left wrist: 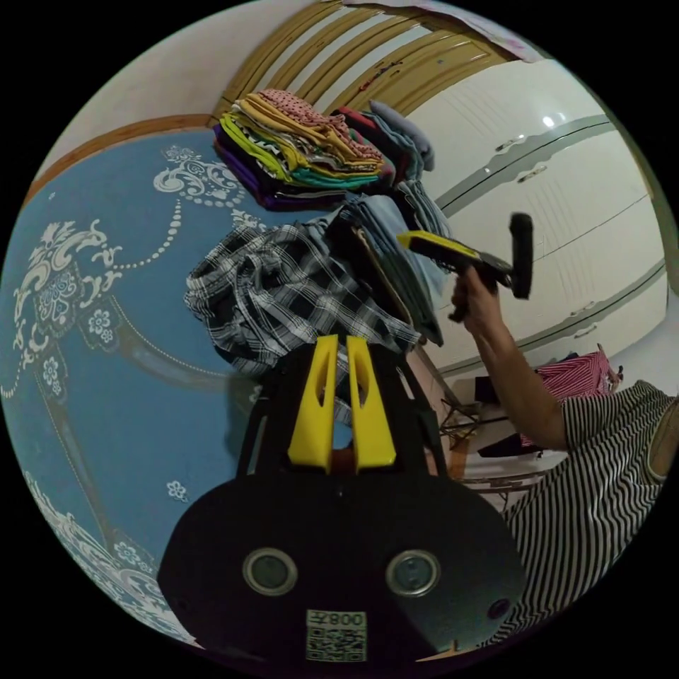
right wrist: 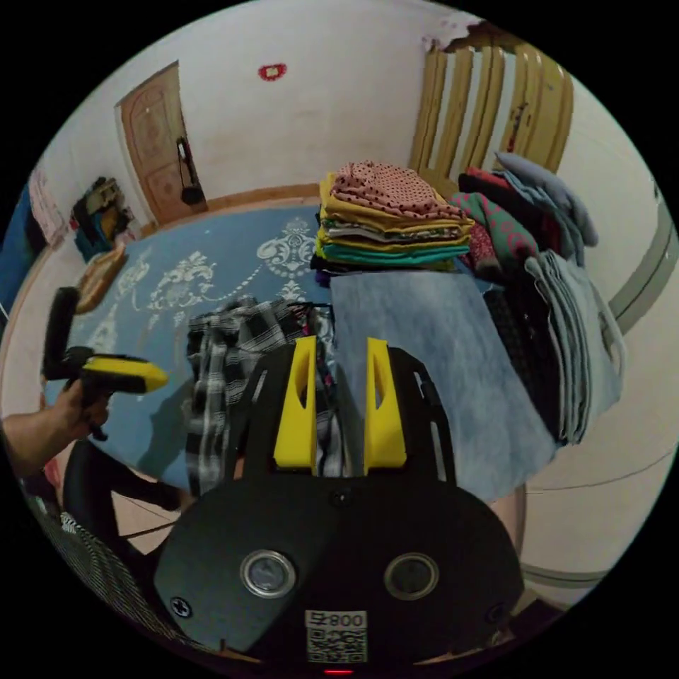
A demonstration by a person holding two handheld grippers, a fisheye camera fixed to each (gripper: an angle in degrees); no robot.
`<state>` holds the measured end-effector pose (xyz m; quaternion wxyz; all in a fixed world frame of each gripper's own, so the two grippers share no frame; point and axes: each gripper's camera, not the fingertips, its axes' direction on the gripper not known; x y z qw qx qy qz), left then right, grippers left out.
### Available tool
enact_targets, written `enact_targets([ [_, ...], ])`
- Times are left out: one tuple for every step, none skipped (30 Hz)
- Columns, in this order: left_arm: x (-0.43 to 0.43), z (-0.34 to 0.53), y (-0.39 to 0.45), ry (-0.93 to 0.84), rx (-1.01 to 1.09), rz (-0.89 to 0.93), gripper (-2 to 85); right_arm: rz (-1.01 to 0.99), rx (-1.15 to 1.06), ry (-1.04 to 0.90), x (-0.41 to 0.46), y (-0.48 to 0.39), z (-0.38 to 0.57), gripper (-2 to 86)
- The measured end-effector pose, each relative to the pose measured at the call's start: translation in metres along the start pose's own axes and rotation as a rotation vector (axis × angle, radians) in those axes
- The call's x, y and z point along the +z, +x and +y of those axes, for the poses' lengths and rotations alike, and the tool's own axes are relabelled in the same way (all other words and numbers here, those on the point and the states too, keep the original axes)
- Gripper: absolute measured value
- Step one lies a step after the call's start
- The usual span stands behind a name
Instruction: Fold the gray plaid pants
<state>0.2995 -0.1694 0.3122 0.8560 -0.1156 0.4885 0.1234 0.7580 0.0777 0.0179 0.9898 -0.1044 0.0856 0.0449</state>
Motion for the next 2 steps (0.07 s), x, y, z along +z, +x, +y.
enact_targets([
  [-0.0036, 0.0096, 0.0029, -0.006, -0.004, 0.008, 1.7, 0.047, -0.018, -0.028, 0.0013, -0.0039, -0.0112, 11.1],
  [-0.0071, 0.0195, 0.005, -0.019, -0.01, 0.016, 1.5, 0.069, -0.028, -0.047, 0.0027, -0.0059, -0.0161, 11.1],
])
